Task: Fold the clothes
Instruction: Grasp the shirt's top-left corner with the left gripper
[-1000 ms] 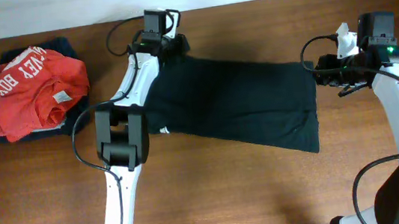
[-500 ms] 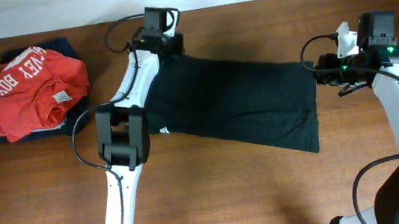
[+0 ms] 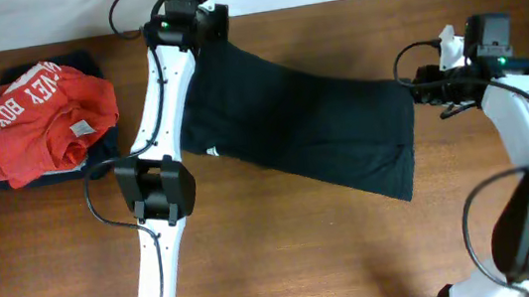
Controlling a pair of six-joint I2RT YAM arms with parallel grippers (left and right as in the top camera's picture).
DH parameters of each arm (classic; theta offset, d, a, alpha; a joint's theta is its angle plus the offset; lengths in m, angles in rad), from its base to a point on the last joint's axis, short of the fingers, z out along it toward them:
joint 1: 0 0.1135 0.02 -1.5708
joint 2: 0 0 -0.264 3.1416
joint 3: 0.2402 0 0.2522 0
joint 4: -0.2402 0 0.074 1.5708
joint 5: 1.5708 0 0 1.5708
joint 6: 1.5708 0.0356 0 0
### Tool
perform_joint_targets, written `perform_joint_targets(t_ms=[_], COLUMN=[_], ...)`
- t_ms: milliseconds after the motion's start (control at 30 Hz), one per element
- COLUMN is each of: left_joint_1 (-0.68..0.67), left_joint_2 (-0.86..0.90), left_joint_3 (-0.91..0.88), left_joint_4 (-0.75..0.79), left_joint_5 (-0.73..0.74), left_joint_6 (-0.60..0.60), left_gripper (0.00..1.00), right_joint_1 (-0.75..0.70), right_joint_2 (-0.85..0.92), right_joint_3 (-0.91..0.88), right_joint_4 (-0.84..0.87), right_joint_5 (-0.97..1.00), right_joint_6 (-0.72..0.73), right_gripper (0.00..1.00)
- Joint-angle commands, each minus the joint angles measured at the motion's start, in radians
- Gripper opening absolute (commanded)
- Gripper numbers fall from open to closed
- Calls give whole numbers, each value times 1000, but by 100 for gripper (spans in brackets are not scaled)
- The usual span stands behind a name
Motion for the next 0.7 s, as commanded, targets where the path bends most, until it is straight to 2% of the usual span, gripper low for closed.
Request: perform_joint_targets(t_ms=[0,267,667], left_joint_1=[2,2,2], left_joint_2=[5,5,5], left_joint_3=[18,18,18], left_joint_4=[-54,-121,-132], left_joint_5=[-14,-14,-15], left_joint_6=[-9,-8,-8], left_gripper=[1,1,1], right_joint_1=[-6,-5,-6], right_joint_2=[65,213,327], right_joint_3=[11,11,11], right_joint_4=[57,241,374], right_joint_5=[-14,-55,-2], right_joint_6=[-9,-9,-9], right_gripper=[52,52,52])
